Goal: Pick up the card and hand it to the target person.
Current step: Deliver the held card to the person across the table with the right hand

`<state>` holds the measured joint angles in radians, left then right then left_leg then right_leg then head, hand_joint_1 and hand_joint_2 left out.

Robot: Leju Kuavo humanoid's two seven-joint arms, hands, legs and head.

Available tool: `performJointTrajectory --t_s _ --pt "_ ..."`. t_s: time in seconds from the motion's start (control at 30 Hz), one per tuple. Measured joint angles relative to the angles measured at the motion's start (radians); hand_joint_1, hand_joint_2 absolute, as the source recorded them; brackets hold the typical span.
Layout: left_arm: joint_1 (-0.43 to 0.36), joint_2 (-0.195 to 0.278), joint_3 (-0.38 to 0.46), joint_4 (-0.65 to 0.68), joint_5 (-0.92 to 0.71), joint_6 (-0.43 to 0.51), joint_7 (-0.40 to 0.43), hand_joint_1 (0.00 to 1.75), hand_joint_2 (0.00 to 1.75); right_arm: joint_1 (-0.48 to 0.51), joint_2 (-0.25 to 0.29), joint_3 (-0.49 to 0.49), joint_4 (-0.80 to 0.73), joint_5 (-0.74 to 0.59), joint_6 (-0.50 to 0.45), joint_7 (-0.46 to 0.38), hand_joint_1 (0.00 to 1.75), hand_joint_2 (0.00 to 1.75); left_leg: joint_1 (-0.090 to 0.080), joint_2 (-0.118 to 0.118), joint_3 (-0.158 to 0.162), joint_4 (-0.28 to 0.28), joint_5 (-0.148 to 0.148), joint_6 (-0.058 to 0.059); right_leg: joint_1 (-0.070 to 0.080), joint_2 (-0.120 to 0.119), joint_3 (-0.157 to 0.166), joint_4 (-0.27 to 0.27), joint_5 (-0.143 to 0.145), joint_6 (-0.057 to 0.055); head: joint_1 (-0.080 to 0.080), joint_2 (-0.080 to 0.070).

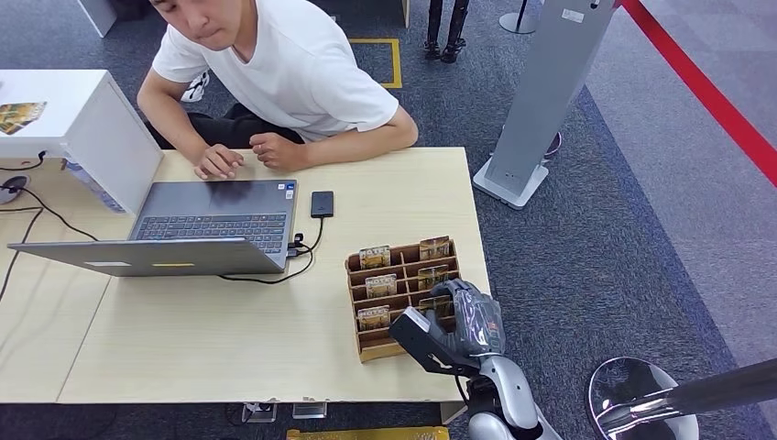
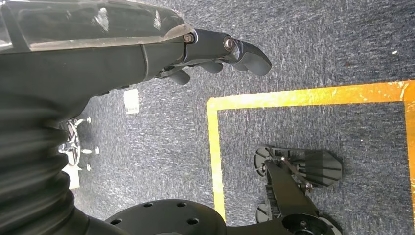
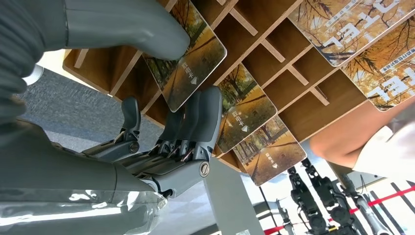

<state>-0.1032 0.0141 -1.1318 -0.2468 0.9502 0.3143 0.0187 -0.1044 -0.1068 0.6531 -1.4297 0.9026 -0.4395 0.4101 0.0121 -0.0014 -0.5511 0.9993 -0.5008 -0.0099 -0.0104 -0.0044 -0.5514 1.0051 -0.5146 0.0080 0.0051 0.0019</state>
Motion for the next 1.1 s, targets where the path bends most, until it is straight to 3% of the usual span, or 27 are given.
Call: performJointTrajectory --t_s 0.7,1.1 --pt "0.0 0.0 0.0 0.0 0.002 0.0 0.0 0.0 1.75 0.0 0.0 0.0 0.001 0.0 0.006 0.002 1.05 1.75 0.0 0.0 0.0 0.0 0.0 0.0 0.0 0.0 0.0 0.0 0.0 0.0 0.0 0.0" --pt "0.0 0.0 0.0 0.001 0.002 0.0 -0.003 0.0 1.75 -0.001 0.0 0.0 0.002 -0.002 0.012 0.002 1.71 1.75 0.0 0.0 0.0 0.0 0.0 0.0 0.0 0.0 0.0 0.0 0.0 0.0 0.0 0.0"
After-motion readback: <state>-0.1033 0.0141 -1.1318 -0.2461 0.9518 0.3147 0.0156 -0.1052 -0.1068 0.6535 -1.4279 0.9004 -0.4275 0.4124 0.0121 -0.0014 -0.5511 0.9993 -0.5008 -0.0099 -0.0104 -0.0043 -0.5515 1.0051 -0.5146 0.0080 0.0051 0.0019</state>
